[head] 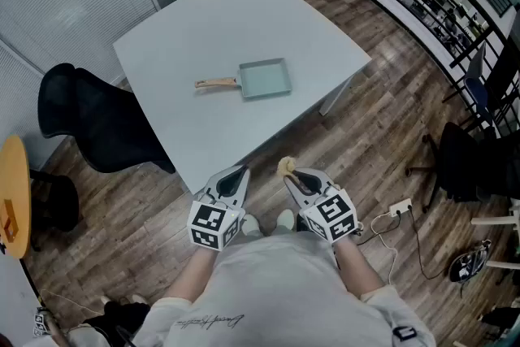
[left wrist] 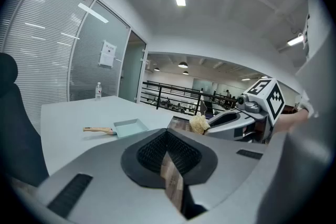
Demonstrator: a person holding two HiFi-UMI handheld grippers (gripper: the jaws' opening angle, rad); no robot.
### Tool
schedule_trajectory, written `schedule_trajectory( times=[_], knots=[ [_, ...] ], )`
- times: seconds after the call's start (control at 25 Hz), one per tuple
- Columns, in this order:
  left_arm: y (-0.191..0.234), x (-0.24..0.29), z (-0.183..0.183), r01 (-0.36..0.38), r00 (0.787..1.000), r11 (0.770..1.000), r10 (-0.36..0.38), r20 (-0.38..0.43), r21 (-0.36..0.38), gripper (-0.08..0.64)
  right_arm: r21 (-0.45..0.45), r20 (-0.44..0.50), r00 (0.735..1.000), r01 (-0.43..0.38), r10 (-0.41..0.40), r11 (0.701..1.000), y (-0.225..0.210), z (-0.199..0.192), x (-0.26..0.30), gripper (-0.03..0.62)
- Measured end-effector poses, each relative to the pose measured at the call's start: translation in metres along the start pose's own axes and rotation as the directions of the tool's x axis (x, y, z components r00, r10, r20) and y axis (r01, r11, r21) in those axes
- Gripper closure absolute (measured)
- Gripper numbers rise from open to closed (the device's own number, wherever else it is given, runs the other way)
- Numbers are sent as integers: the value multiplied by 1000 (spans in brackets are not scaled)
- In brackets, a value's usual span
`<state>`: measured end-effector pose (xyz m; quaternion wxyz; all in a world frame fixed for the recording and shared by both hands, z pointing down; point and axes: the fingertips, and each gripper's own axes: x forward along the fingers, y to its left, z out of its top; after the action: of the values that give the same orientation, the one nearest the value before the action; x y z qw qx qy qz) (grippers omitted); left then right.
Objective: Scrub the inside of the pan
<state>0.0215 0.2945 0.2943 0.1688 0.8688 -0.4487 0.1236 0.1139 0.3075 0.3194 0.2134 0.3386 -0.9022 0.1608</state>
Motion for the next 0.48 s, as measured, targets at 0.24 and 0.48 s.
schedule_trajectory(
  times=[0.24, 0.48],
  knots=[
    [-3, 3, 2, 0, 1000, 1000, 0, 2, 5, 549, 14, 10, 1000, 7, -8, 1000, -6, 1, -2, 526],
    [-8, 8, 7, -13, 1000, 1000, 13, 9, 8, 549, 24, 15, 1000, 8, -8, 1000, -18, 1, -9, 525]
  ],
)
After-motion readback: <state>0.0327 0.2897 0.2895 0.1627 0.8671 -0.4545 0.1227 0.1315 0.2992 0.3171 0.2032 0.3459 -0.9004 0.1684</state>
